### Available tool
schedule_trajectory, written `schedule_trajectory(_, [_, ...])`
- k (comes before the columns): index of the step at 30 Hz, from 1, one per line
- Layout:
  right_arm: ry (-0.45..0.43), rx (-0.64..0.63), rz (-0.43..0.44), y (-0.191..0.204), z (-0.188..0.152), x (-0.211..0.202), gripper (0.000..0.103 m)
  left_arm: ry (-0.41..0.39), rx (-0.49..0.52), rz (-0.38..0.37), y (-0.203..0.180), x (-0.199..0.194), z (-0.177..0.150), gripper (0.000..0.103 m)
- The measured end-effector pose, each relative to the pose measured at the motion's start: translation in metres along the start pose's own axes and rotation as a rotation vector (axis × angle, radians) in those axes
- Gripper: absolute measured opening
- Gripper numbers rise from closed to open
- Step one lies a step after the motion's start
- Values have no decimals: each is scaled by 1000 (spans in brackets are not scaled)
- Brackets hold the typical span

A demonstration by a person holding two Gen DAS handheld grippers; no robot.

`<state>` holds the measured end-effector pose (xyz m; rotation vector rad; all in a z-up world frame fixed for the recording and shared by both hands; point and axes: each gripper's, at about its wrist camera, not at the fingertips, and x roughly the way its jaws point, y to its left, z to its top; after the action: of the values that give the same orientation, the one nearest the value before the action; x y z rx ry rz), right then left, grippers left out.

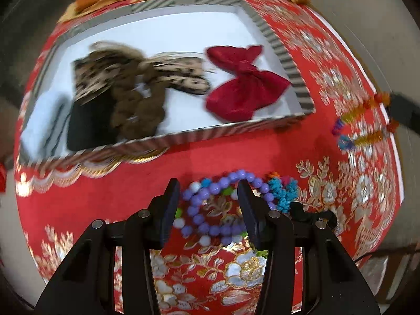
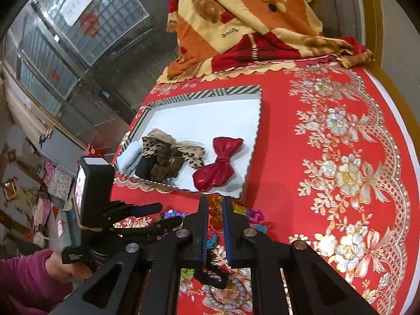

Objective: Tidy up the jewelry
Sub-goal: 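Grasp the purple beaded bracelet with left tool while right tool grasps amber-bead bracelet, then carry both bracelets into the white tray and open both tools to release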

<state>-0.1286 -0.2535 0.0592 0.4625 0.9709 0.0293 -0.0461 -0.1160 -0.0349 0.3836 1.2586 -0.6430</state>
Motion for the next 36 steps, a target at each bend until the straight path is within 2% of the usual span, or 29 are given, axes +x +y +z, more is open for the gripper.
schedule_trajectory(3, [-11, 18, -3, -7, 2, -4, 9, 15, 66, 30, -10, 8, 6, 44])
schedule_trajectory(5, [-15, 20, -3, -8, 4, -4, 9, 27, 65, 17, -9, 11, 10, 37])
schedule_trajectory(6, [-16, 21, -2, -8, 5, -4, 9, 23, 69, 21, -10, 12, 11, 30])
schedule_trajectory(7, [-16, 21, -1, -9, 5, -4, 9, 23, 84, 31, -11, 12, 12, 17])
schedule_trajectory(11, [-6, 9, 8, -7, 7, 0, 9, 34, 46, -17, -1, 12, 14, 15])
schedule_trajectory(13, [-4, -3, 11, -5, 9, 1, 9, 19, 18, -44, 5, 4, 13, 8])
schedule_trajectory(17, [-14, -21, 24, 1, 15, -1, 9, 12, -39, -122, 14, -14, 9, 8])
schedule_trajectory(24, [-30, -63, 53, 16, 26, -4, 9, -28, -99, -186, 23, -52, 3, 8])
schedule_trajectory(30, [-36, -101, 70, 30, 38, -3, 10, -98, -118, -161, 31, -89, 10, 8])
schedule_trajectory(36, [-34, -143, 76, 43, 57, 6, 10, -165, -143, -89, 52, -118, 28, 8])
